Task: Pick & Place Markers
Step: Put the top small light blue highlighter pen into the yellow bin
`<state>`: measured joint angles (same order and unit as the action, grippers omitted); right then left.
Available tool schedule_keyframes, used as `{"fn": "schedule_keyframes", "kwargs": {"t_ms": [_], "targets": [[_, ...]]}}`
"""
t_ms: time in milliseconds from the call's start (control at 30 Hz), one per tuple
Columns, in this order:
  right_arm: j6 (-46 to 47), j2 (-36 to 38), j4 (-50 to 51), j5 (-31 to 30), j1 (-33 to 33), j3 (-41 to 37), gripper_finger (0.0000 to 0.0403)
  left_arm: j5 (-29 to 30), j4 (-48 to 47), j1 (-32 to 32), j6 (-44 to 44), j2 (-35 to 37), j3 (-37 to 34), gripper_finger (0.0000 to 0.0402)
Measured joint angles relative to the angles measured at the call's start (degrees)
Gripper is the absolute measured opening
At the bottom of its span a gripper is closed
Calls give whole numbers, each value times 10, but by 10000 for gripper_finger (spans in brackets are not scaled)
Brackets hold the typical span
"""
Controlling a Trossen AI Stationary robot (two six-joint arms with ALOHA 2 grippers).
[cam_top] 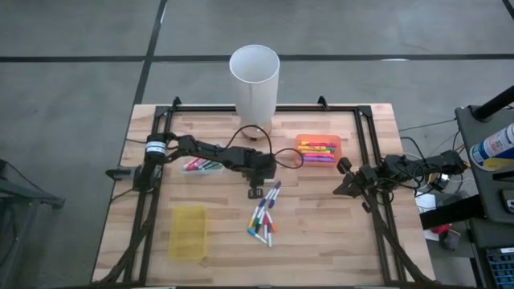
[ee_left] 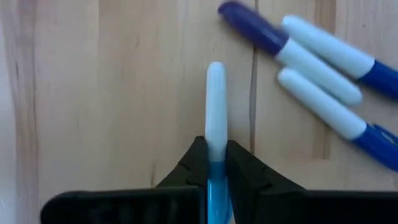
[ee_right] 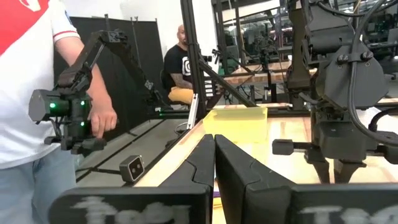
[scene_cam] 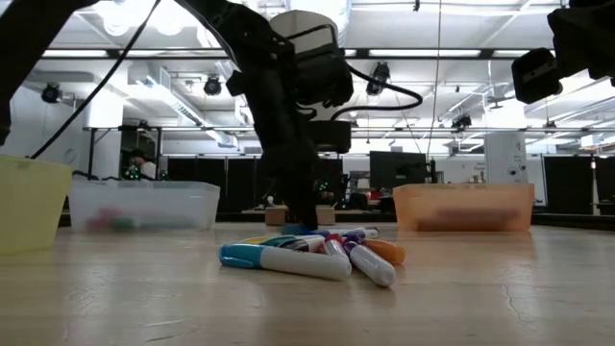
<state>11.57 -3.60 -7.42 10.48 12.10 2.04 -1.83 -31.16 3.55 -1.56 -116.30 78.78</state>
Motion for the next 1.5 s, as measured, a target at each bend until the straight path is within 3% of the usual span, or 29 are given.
{"fn": "schedule_keyframes", "kwargs": {"t_ms": [200, 333, 667, 833, 1133, 1267, 1500], "targets": [[0, 0, 0, 0, 0, 0, 9, -11, -60, -6, 14, 25, -4, 26], [0, 0, 0, 0, 0, 0, 9, -56, -107, -10, 16, 53, -7, 26], [0, -2, 0, 0, 0, 0, 9, -65, -215, -52, 72, 193, -30, 26], [0, -2, 0, 0, 0, 0, 9, -57, -221, -106, 168, 290, -69, 26], [0, -3, 0, 0, 0, 0, 9, 50, -221, -244, 424, 442, -164, 26], [0, -3, 0, 0, 0, 0, 9, 95, -216, -304, 521, 473, -196, 26], [0, -3, 0, 0, 0, 0, 9, 111, -205, -384, 657, 479, -226, 26]]}}
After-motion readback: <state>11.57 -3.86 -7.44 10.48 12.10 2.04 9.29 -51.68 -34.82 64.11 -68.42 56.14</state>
